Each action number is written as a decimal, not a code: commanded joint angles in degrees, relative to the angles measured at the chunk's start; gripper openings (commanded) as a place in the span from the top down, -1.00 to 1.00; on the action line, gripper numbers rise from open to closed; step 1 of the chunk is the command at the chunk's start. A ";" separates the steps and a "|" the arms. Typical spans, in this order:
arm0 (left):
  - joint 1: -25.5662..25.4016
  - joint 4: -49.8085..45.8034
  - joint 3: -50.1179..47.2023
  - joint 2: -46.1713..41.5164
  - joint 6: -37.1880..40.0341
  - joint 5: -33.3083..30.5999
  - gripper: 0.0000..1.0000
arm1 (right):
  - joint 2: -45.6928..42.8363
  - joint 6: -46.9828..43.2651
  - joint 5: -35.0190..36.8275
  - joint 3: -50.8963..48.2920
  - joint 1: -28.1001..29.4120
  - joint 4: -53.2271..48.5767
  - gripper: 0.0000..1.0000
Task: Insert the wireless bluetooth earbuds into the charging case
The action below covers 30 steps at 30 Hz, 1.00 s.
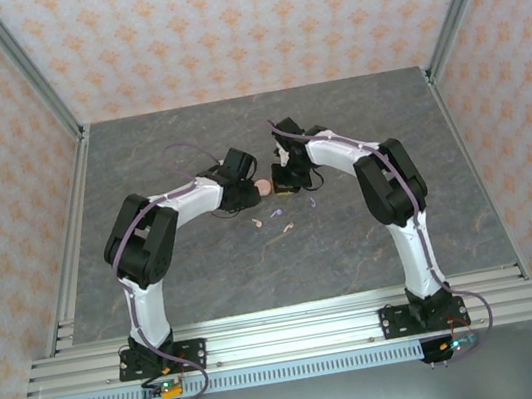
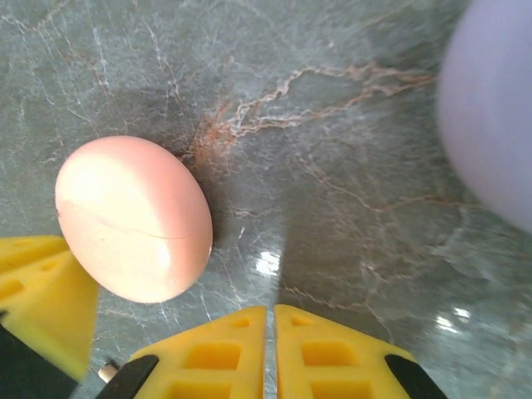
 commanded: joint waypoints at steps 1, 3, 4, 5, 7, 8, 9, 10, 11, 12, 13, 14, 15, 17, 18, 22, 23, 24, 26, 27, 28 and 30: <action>2.36 -3.27 -2.17 -5.94 0.73 -2.91 0.48 | -4.98 0.33 3.54 -0.33 0.12 -1.33 0.76; 4.09 -1.83 -3.46 -7.89 1.68 -0.11 0.47 | -5.95 0.51 3.30 -0.37 0.08 -0.92 0.73; 5.16 -0.76 -4.07 -8.65 2.25 2.02 0.41 | -6.19 0.76 2.79 -0.32 0.00 -0.55 0.71; 6.35 0.43 -4.73 -9.33 2.70 4.41 0.34 | -6.27 1.12 2.17 -0.29 -0.17 -0.08 0.70; 8.66 3.00 -5.75 -9.93 2.79 9.18 0.23 | -6.05 1.99 0.31 -0.25 -0.69 0.84 0.68; 9.72 4.16 -6.06 -9.94 2.71 11.64 0.17 | -5.89 2.60 -0.72 -0.34 -0.99 1.66 0.68; 10.39 4.84 -6.01 -9.71 2.90 13.71 0.11 | -5.74 3.06 -1.92 -0.60 -1.28 2.61 0.68; 10.96 5.12 -5.54 -9.24 3.36 15.92 0.04 | -5.63 3.68 -3.55 -1.03 -1.57 4.07 0.67; 11.24 5.06 -4.77 -8.45 3.58 17.40 0.00 | -5.56 4.50 -5.05 -1.69 -1.96 5.73 0.67; 11.29 4.81 -3.95 -7.70 3.59 18.36 -0.03 | -5.28 5.35 -6.83 -2.23 -2.34 7.49 0.66; 11.29 4.95 -3.36 -7.00 3.54 19.48 -0.05 | -5.02 6.08 -8.36 -2.69 -2.72 8.94 0.65; 11.29 5.35 -2.88 -6.17 3.59 20.87 -0.05 | -4.66 7.11 -9.76 -3.09 -2.95 10.62 0.64; 11.29 5.76 -2.52 -5.48 3.59 21.67 -0.05 | -4.34 7.83 -10.41 -3.16 -3.17 11.34 0.62; 11.29 6.88 -2.10 -4.21 3.24 22.57 -0.05 | -3.69 8.71 -11.17 -3.14 -3.33 12.42 0.52; 11.29 7.26 -1.97 -3.62 3.03 22.90 -0.05 | -3.53 9.02 -11.35 -3.33 -3.32 12.99 0.48; 11.28 10.26 -1.57 -0.51 1.52 25.16 -0.05 | -2.34 9.79 -12.33 -3.52 -3.31 14.04 0.35; 11.29 11.38 -1.74 -0.02 1.00 25.81 -0.05 | -1.88 10.14 -12.37 -3.54 -3.34 14.16 0.35; 11.29 12.06 -1.89 0.28 0.58 26.10 -0.05 | -1.45 10.26 -12.40 -3.33 -3.31 14.09 0.35; 11.29 12.46 -1.95 0.75 0.07 25.86 -0.05 | -0.69 10.33 -12.83 -3.11 -3.32 13.94 0.36; 11.29 12.62 -2.01 0.95 -0.01 25.97 -0.05 | -0.39 10.44 -12.61 -3.10 -3.33 13.85 0.37; 11.26 13.07 -2.05 1.19 -0.09 26.51 -0.05 | -0.07 10.43 -12.59 -2.95 -3.38 13.68 0.37; 11.20 14.13 -2.22 1.56 -0.43 27.59 -0.05 | 0.68 10.42 -12.63 -2.56 -3.32 13.16 0.38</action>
